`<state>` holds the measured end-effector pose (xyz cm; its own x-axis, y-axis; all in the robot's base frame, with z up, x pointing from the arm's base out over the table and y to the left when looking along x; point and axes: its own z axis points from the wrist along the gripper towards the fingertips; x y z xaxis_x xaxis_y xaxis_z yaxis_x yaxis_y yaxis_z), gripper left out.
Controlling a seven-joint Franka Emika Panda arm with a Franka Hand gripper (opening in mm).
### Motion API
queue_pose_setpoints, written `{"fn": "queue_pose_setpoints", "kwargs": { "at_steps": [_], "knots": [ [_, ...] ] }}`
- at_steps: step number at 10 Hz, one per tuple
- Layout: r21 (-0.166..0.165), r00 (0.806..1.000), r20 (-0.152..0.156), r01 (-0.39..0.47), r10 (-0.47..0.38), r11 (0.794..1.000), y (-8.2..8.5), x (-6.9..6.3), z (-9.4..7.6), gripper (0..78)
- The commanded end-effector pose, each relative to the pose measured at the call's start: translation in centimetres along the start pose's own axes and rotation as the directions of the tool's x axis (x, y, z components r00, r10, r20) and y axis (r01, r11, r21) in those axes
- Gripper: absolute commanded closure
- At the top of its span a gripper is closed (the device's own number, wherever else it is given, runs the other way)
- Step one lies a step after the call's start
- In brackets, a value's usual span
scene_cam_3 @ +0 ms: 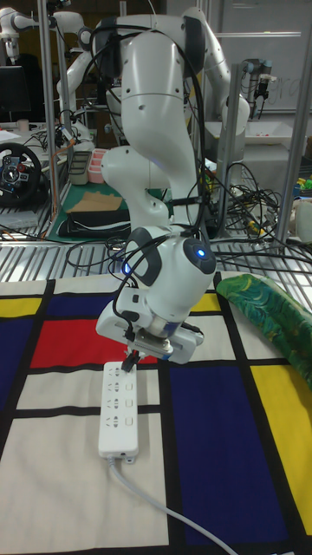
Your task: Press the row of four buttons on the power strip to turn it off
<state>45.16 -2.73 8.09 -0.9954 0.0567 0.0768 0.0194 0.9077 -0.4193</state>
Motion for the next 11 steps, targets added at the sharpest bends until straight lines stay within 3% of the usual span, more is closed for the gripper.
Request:
{"fn": "queue_pose_setpoints", "kwargs": {
  "at_steps": [1,9,11],
  "knots": [
    [-0.001,1.0,0.0,-0.001,0.001,1.0,0.2,0.02,0.19,77.6],
    [0.008,1.0,0.0,-0.012,0.012,1.0,0.52,0.03,0.58,77.6],
    [0.001,1.0,-0.004,-0.006,0.006,1.0,-0.02,-0.05,-0.08,77.6]
  ]
}}
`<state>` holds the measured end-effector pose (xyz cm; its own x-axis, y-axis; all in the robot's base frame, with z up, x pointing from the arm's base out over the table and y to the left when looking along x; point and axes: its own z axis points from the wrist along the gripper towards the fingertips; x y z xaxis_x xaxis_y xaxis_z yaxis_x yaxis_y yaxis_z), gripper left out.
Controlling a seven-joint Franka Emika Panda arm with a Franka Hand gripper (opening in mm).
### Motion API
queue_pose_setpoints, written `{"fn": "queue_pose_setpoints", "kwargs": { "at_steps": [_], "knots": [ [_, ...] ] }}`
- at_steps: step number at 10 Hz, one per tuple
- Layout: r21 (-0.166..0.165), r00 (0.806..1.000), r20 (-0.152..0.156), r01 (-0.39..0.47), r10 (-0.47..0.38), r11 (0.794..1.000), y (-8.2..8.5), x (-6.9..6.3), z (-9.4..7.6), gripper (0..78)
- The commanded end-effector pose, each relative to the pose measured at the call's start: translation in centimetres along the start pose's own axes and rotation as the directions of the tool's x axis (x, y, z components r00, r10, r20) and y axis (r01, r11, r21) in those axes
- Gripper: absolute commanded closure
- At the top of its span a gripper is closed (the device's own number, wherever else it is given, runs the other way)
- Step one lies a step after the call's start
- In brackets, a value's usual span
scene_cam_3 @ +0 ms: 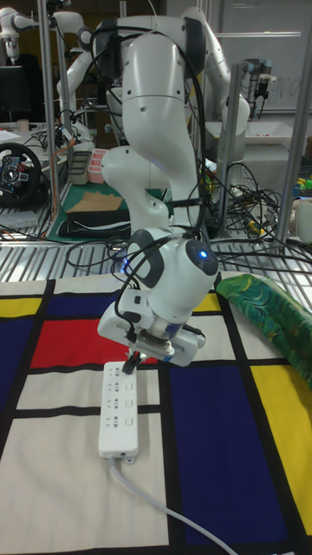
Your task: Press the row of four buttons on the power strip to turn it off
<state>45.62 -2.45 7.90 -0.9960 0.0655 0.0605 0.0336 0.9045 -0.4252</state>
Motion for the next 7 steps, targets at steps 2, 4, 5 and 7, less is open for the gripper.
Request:
{"fn": "queue_pose_setpoints", "kwargs": {
  "at_steps": [2,4,5,7],
  "knots": [
    [-0.014,0.999,-0.025,0.021,-0.021,1.0,-1.1,0.0,-1.3,77.6],
    [-0.015,0.999,-0.027,0.021,-0.022,1.0,-1.4,-0.1,-1.9,77.6],
    [-0.021,0.999,-0.025,0.022,-0.023,1.0,-1.5,-0.1,-2.0,77.6],
    [-0.089,0.999,-0.026,0.016,-0.019,0.996,-2.0,-0.4,-2.7,77.6]
  ]
}}
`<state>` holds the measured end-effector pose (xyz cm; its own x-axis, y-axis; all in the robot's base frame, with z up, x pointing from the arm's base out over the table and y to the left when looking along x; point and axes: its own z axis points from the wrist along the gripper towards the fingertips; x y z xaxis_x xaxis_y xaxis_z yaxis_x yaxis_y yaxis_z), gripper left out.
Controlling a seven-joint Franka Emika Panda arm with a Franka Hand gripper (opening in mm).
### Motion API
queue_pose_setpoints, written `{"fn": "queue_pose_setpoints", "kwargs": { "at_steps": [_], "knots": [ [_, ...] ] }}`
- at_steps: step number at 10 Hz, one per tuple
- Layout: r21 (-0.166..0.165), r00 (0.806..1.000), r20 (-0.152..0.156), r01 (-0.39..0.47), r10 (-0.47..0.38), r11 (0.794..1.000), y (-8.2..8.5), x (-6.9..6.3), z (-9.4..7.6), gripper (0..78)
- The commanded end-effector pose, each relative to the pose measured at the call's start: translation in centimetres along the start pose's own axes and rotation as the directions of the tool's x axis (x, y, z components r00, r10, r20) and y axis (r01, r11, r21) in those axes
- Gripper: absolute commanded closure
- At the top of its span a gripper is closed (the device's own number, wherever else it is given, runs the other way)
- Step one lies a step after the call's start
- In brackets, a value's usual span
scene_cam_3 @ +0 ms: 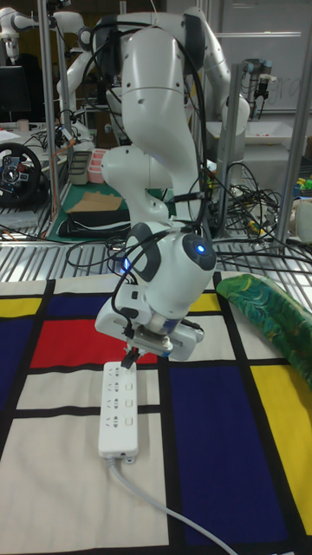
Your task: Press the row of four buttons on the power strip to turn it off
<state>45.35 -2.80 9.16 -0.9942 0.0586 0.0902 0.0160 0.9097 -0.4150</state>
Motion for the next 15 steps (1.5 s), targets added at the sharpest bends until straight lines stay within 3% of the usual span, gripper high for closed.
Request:
{"fn": "queue_pose_setpoints", "kwargs": {
  "at_steps": [1,2,3,4,6,8,11,12,15],
  "knots": [
    [-0.116,1.0,-0.003,0.0,0.0,0.993,-1.4,-0.8,-2.2,77.6],
    [-0.145,1.0,0.002,0.002,-0.002,0.989,-1.6,-1.0,-2.6,77.6],
    [-0.201,1.0,0.006,-0.005,0.006,0.98,-1.7,-1.1,-3.0,77.6],
    [-0.228,1.0,0.006,-0.004,0.005,0.974,-1.8,-1.2,-3.5,77.6],
    [-0.232,1.0,0.007,-0.001,0.003,0.973,-1.8,-1.4,-4.2,77.6],
    [-0.314,1.0,0.004,-0.006,0.007,0.949,-1.9,-1.4,-6.4,77.6],
    [-0.354,1.0,0.011,-0.003,0.007,0.935,-2.4,-1.3,-7.8,77.6],
    [-0.385,1.0,0.009,-0.005,0.009,0.923,-2.9,-1.3,-8.1,77.6],
    [-0.412,1.0,0.016,0.006,0.001,0.911,-3.6,-1.1,-8.3,77.6]
  ]
}}
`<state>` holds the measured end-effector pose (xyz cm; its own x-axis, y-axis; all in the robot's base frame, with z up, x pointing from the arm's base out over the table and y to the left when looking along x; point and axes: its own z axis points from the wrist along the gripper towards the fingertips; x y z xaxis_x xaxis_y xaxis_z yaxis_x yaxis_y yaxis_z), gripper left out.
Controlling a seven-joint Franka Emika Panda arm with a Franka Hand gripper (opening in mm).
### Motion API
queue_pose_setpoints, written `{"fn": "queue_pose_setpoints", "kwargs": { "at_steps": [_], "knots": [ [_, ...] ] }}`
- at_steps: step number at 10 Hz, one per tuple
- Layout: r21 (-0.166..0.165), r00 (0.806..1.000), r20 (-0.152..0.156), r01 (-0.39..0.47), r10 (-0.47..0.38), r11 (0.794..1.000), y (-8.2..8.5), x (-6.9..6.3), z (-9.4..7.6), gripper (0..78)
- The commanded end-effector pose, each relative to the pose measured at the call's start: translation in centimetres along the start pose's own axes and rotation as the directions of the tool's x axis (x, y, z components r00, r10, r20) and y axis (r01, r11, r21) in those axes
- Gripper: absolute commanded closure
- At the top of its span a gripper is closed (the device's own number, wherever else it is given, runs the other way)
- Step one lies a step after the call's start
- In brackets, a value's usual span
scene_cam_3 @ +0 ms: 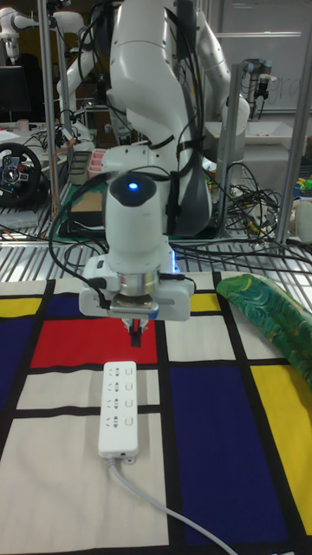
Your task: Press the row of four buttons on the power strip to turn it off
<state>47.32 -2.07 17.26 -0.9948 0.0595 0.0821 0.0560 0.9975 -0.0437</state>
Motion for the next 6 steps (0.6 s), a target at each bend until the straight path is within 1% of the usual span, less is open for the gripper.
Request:
{"fn": "queue_pose_setpoints", "kwargs": {
  "at_steps": [1,6],
  "knots": [
    [-0.048,1.0,0.008,0.005,-0.004,0.999,-0.66,0.13,-0.83,77.6],
    [-0.044,1.0,0.013,-0.006,0.006,0.999,-0.67,0.12,-0.86,77.6]
  ]
}}
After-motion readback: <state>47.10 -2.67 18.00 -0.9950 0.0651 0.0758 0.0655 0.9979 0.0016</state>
